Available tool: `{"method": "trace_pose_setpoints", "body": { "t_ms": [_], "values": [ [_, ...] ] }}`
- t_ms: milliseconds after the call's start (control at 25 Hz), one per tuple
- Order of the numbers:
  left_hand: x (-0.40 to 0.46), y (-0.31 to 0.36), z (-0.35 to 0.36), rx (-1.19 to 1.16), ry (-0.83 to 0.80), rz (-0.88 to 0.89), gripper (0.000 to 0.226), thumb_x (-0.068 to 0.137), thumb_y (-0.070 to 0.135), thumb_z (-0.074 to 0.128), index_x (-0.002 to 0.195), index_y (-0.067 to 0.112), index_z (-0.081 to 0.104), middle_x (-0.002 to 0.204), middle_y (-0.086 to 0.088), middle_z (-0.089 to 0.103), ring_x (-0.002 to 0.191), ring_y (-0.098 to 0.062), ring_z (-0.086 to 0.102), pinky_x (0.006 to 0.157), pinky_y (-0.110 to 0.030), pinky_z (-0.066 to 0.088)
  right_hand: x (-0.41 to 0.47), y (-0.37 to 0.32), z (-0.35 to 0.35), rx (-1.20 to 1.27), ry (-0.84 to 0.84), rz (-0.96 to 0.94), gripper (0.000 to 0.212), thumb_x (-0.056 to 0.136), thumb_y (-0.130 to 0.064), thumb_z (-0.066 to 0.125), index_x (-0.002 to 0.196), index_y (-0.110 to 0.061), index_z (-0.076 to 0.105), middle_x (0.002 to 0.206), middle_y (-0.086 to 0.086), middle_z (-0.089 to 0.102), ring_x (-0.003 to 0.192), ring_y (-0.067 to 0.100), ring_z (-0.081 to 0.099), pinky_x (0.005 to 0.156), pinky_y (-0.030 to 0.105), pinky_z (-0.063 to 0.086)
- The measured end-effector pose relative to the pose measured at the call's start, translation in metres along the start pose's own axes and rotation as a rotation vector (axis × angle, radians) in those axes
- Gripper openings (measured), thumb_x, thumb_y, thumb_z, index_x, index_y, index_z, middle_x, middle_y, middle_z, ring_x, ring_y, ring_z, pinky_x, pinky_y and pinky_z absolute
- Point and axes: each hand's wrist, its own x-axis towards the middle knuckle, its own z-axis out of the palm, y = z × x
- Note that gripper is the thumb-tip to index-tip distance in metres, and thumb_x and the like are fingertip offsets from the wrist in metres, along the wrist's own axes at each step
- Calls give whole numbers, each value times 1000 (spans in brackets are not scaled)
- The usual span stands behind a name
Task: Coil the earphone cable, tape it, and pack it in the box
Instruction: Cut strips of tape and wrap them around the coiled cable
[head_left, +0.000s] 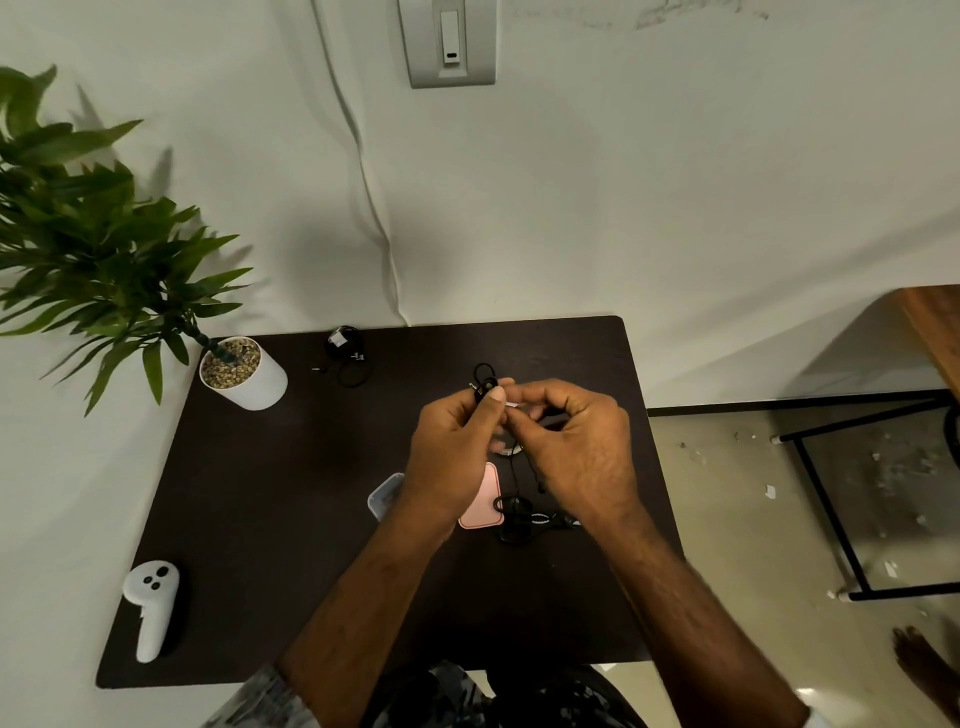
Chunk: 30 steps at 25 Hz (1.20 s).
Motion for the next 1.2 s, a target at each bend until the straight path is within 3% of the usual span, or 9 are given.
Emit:
{"method": "trace_pose_setpoints", "body": {
  "t_ms": [120, 240, 400, 480, 680, 800, 960, 1080, 1200],
  "values": [
    [2, 0, -3, 120, -78, 74, 28, 108, 19, 47, 105, 6, 73, 85, -3, 74, 75, -9, 69, 72, -26, 60, 5, 2, -3, -17, 1, 9, 20, 89, -25, 83, 109, -28, 83, 83, -12, 73, 79, 6, 72, 69, 12, 57],
    [2, 3, -4, 187, -74, 162, 28, 108, 15, 46, 103, 4, 71, 83, 2, 72, 74, -6, 70, 71, -19, 57, 8, 0, -7, 13, -22, 3, 22, 90, -23, 82, 112, -25, 82, 86, -8, 74, 80, 2, 72, 68, 10, 56],
    [5, 4, -6, 94, -43, 221, 21, 105, 12, 53, 103, 7, 73, 85, -9, 75, 80, -19, 74, 73, -21, 59, 14, -3, -12, 96, -31, 6, 23, 91, -21, 82, 113, -26, 82, 91, -6, 78, 80, 8, 73, 70, 19, 61],
    [6, 6, -8, 50, -35, 240, 16, 102, 12, 59, 107, 10, 74, 86, -6, 77, 78, -16, 76, 71, -19, 59, 17, -5, -16, 185, -66, 27, 20, 91, -16, 82, 109, -24, 82, 93, -8, 81, 85, 9, 74, 77, 26, 62],
    [8, 9, -11, 7, -13, 257, 17, 91, 30, 68, 105, 25, 74, 84, 6, 78, 73, -13, 74, 70, -24, 60, 20, -16, -27, 319, -146, 73, 11, 93, -13, 78, 103, -18, 80, 80, 5, 78, 74, 14, 72, 64, 18, 55],
    [7, 12, -8, -40, 50, 253, 20, 90, 26, 71, 106, 14, 77, 81, 3, 78, 70, -11, 73, 66, -22, 59, 18, -19, -24, 265, -142, 14, 14, 94, -18, 78, 108, -21, 79, 87, -1, 80, 80, 9, 75, 69, 23, 60],
    [3, 18, -7, -124, 87, 124, 14, 91, 20, 73, 97, 9, 78, 78, -1, 79, 70, -11, 75, 58, -22, 59, 13, -19, -21, 125, -143, -55, 28, 90, -21, 82, 117, -22, 78, 100, -11, 80, 97, 5, 76, 87, 29, 64],
    [2, 22, -10, -251, 40, -94, 15, 88, 27, 76, 88, 12, 79, 81, -5, 79, 75, -12, 75, 58, -24, 59, 13, -17, -23, -111, -107, -233, 26, 94, -24, 78, 120, -24, 79, 107, -12, 79, 101, 2, 73, 88, 22, 61],
    [2, 20, -9, -286, 49, -224, 21, 83, 34, 79, 86, 14, 81, 86, -6, 80, 77, -10, 72, 60, -24, 58, 13, -14, -20, -318, -62, -377, 22, 96, -21, 76, 118, -20, 79, 104, -4, 79, 96, 10, 72, 83, 24, 59]
  ]
}}
